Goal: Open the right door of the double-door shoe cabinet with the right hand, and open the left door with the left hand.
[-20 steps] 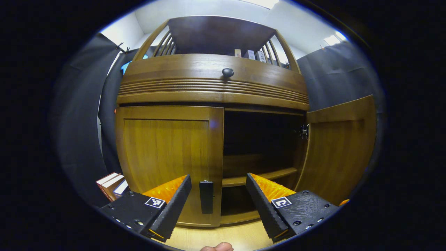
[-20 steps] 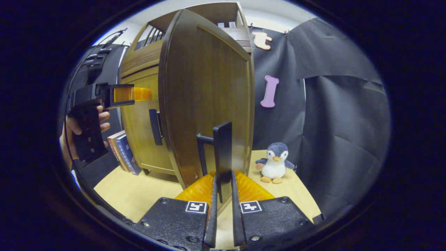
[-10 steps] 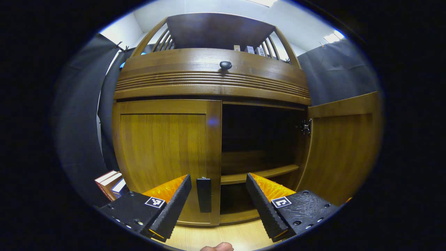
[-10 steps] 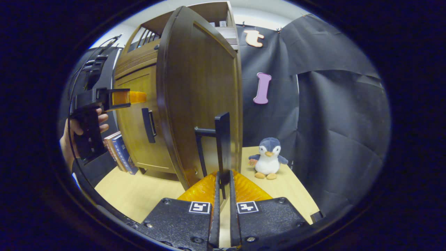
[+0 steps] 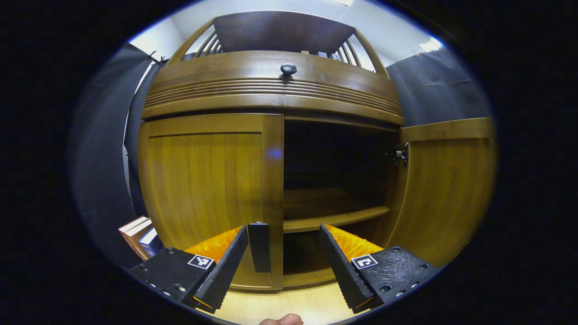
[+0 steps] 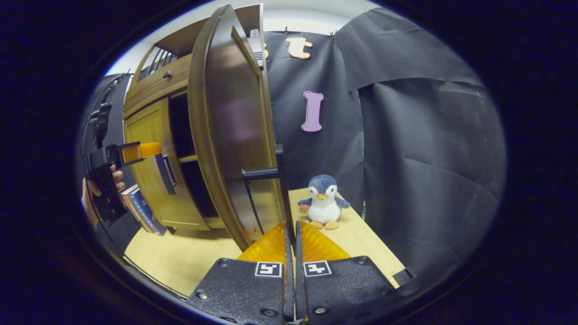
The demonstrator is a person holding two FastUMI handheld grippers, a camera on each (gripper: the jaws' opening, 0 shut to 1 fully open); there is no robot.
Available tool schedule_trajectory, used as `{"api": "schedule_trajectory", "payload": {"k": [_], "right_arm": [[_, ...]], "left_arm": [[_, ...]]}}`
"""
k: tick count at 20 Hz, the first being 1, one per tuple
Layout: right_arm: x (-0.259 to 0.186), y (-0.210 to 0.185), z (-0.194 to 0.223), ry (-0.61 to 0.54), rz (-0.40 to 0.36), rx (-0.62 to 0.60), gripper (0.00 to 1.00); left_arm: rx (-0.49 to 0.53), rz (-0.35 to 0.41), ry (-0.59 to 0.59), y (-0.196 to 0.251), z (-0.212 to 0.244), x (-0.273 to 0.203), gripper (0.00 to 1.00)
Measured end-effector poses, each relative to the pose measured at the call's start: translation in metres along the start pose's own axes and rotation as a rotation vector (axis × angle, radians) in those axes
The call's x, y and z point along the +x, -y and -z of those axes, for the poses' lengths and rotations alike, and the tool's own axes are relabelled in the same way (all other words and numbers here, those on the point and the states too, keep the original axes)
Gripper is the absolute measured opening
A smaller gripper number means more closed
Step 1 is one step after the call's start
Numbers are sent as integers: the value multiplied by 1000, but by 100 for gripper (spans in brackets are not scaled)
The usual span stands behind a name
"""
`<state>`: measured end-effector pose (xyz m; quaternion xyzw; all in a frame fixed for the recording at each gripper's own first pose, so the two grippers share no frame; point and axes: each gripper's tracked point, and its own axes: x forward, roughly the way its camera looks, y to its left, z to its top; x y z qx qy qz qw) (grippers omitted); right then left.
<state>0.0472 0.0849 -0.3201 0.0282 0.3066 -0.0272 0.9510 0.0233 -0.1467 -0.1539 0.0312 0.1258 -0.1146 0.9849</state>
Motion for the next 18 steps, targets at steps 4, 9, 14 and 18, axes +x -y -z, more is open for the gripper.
{"api": "schedule_trajectory", "payload": {"k": [4,9,14,18], "right_arm": [[-10,17,0,8,29,-11,5],[-26,45,-5,26,58,43,0],[-37,38,-18,88,60,13,4],[-50,32,-38,157,77,-19,5]], "left_arm": [[-4,-3,-25,1,12,7,95],[-2,1,-55,6,25,16,95],[-2,7,-69,11,36,24,95],[9,-4,-88,8,47,33,95]]}}
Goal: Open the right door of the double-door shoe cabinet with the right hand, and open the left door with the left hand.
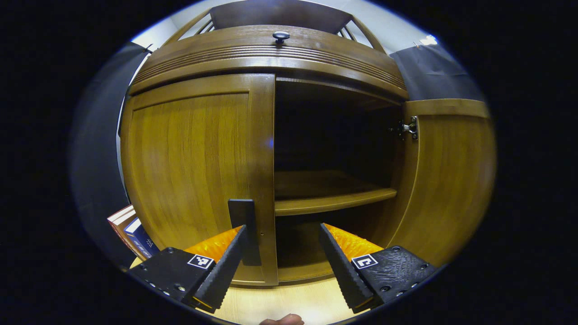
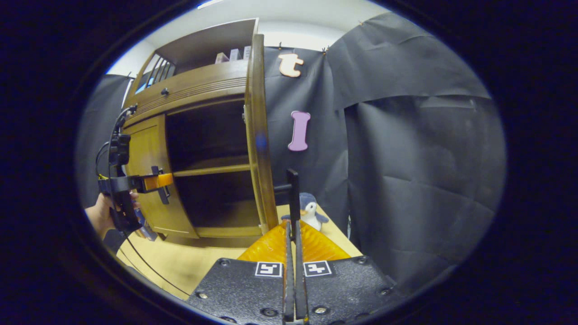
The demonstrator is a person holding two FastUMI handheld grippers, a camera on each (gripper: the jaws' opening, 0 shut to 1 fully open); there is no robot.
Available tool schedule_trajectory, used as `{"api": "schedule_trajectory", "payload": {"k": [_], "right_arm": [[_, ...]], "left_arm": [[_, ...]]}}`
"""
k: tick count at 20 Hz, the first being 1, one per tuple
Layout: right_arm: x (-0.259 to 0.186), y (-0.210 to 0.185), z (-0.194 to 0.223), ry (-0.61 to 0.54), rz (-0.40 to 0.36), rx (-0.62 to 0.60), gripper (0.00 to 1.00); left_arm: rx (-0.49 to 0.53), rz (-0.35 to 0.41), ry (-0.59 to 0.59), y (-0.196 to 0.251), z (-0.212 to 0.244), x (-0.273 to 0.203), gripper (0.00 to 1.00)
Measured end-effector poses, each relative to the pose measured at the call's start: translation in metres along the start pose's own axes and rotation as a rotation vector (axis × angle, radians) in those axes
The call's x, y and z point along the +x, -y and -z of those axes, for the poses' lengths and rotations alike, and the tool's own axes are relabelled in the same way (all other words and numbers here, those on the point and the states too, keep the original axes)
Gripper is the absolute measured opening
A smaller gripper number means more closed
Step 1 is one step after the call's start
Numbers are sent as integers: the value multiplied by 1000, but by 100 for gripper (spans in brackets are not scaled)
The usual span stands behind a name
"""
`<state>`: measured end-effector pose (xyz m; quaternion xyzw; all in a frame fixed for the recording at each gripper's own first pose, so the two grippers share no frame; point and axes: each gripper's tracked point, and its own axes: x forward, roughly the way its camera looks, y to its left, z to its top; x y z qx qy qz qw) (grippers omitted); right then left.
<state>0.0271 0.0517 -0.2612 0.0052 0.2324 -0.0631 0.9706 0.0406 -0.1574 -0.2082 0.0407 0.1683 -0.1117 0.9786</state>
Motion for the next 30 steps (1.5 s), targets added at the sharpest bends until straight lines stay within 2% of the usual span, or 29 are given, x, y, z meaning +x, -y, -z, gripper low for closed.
{"api": "schedule_trajectory", "payload": {"k": [3,4,5,7,8,9,10,11,13,14,18,19,20,22,23,25,26,27,30], "right_arm": [[-3,0,-9,36,13,-8,6],[-5,0,-12,46,16,-8,9],[-6,1,-16,56,23,-4,13],[-7,3,-18,63,29,7,23],[-7,2,-19,59,32,12,24],[-9,1,-18,58,29,15,31],[-8,1,-17,59,33,16,33],[-10,1,-17,60,36,16,39],[-13,-1,-13,55,25,15,48],[-14,-7,-11,51,18,14,48],[-18,-20,-10,48,3,0,60],[-19,-21,-10,47,4,-4,64],[-19,-24,-9,49,4,-7,67],[-18,-30,-8,44,-6,-16,71],[-19,-33,-8,40,-11,-19,71],[-19,-35,-7,35,-14,-25,71],[-17,-38,-6,33,-13,-27,71],[-16,-40,-7,31,-16,-27,71],[-13,-50,-6,31,-36,-31,69]], "left_arm": [[6,-45,-13,-12,10,6,95],[9,-56,-12,-16,13,9,84],[18,-63,-2,-17,13,9,94],[42,-111,-25,-26,23,10,93],[37,-134,-17,-34,24,7,94],[27,-142,2,-38,21,8,96],[26,-143,-2,-41,22,11,98],[23,-155,-15,-45,25,13,93],[13,-167,-5,-51,24,23,93],[14,-170,0,-53,24,28,93],[17,-153,-14,-55,32,44,93],[9,-128,-8,-51,32,47,89],[15,-127,-3,-51,31,46,81],[36,-104,11,-50,30,46,83],[33,-77,14,-47,30,46,78],[32,-42,16,-41,31,48,55],[37,-34,15,-41,31,50,50],[44,-34,7,-41,30,48,62],[41,-62,13,-49,30,43,38]]}}
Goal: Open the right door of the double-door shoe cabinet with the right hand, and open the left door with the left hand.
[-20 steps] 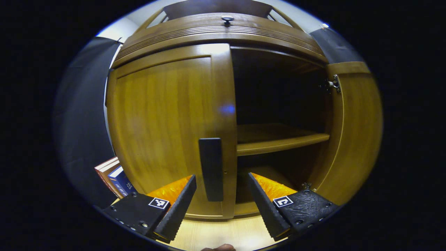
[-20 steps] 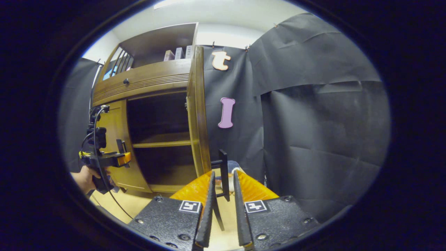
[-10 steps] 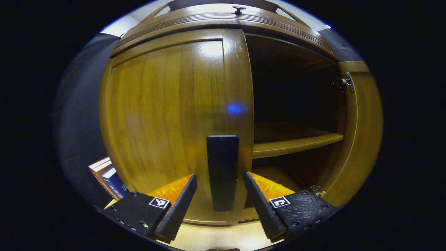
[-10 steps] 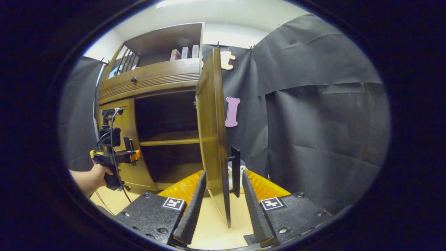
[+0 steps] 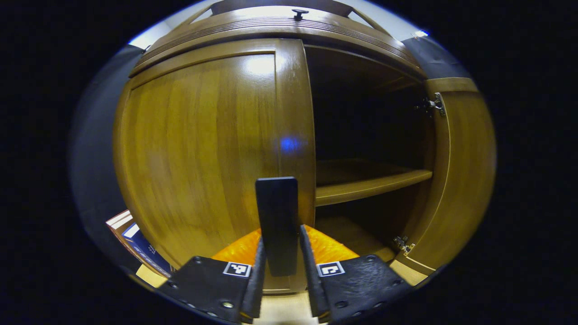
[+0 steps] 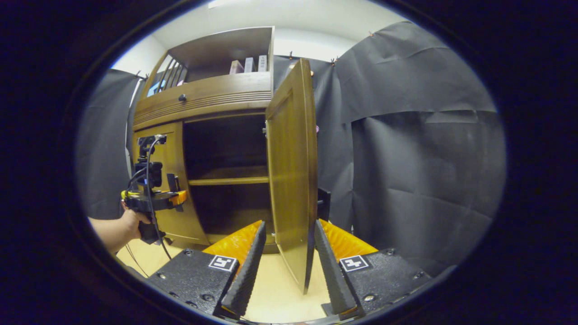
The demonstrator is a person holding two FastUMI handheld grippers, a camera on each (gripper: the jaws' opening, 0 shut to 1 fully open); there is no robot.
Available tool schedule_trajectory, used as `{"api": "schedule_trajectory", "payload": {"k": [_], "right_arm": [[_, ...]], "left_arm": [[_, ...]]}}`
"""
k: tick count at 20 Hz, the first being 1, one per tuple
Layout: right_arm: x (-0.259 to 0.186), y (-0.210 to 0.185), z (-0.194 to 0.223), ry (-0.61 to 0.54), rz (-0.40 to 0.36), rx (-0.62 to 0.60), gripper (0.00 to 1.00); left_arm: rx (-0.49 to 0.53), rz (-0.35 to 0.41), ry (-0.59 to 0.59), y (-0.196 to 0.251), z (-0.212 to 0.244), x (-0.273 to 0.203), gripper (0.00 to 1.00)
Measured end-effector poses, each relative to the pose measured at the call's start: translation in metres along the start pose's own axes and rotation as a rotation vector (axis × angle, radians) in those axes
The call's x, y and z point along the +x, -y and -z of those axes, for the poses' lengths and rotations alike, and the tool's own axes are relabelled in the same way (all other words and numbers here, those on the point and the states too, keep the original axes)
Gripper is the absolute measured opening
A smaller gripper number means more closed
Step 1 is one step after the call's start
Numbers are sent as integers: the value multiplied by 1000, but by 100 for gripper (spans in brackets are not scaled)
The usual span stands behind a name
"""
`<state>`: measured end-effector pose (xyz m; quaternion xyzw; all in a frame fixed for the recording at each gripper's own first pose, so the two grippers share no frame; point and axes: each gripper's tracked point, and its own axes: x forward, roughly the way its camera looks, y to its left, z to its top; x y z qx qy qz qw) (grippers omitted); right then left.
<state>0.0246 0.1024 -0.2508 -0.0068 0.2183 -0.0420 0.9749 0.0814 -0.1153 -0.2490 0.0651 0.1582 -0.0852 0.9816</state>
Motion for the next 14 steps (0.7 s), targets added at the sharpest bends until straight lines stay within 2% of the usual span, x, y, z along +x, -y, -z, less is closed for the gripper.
{"api": "schedule_trajectory", "payload": {"k": [1,2,3,4,11,14], "right_arm": [[1,-3,0,3,-6,-3,72],[2,-5,-1,2,-14,-7,69],[3,-8,0,1,-20,-10,69],[3,-10,0,1,-28,-13,69],[16,-23,-1,-2,-62,-26,72],[18,-28,0,4,-79,-35,70]], "left_arm": [[1,2,-3,0,0,4,31],[0,-1,-3,-1,1,2,22],[-7,-6,-5,-2,1,4,31],[-9,-5,-2,0,0,0,25],[-9,-13,-23,-2,5,-14,25],[-17,-21,-28,-4,7,-24,25]]}}
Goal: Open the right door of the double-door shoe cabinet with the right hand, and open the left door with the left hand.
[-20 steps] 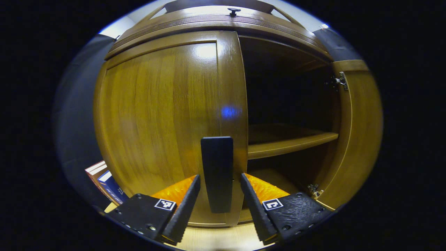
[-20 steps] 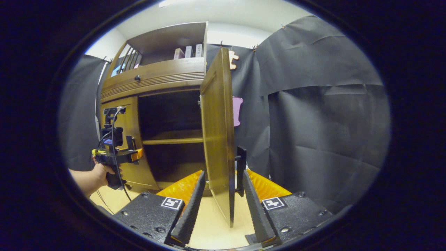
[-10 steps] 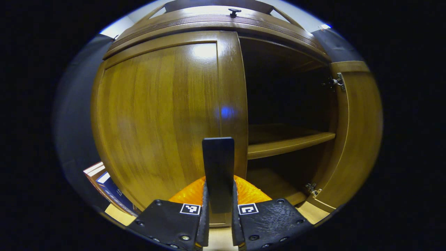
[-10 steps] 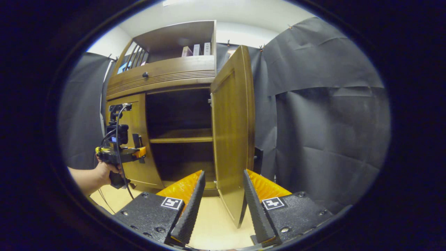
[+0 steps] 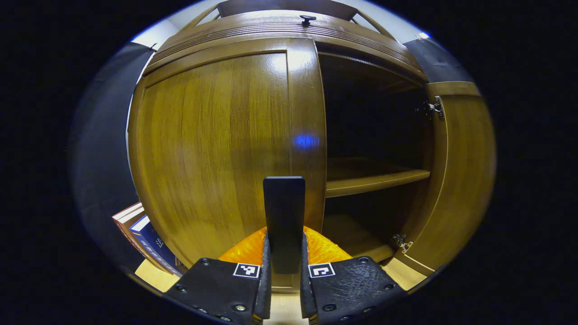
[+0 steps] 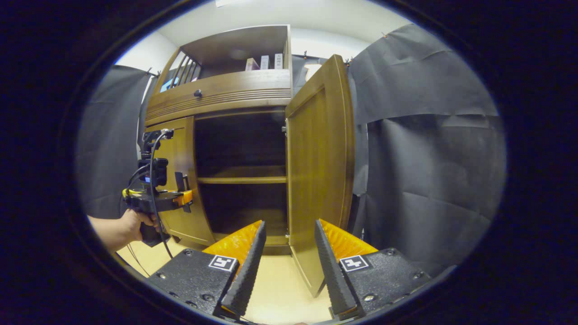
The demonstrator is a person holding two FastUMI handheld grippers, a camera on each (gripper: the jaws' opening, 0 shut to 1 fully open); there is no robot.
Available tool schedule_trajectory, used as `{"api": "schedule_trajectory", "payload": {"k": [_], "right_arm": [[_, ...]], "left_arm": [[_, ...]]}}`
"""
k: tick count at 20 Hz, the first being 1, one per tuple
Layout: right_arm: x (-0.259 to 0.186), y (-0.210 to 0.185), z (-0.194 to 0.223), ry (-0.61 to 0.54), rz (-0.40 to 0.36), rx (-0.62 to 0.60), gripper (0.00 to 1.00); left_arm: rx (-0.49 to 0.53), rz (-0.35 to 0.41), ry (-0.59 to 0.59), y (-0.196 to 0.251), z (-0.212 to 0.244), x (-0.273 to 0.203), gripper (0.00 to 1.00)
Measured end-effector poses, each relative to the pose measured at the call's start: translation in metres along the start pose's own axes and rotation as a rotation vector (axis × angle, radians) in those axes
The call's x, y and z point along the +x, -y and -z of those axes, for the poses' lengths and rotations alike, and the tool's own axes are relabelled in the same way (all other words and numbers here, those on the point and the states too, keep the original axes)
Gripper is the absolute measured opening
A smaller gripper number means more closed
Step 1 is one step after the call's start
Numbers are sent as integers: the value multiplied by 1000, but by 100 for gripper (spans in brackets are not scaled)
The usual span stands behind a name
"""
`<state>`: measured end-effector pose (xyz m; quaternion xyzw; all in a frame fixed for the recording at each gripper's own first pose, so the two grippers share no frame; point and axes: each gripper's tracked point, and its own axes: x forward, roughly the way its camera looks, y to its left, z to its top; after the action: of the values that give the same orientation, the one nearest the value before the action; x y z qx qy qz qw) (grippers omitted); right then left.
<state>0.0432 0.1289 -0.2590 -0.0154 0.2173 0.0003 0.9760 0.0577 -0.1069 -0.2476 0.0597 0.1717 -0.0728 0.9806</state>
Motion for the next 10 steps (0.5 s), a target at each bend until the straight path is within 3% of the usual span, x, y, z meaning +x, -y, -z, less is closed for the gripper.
{"api": "schedule_trajectory", "payload": {"k": [10], "right_arm": [[10,-30,5,-3,-93,-11,72]], "left_arm": [[-26,12,3,-10,8,-48,25]]}}
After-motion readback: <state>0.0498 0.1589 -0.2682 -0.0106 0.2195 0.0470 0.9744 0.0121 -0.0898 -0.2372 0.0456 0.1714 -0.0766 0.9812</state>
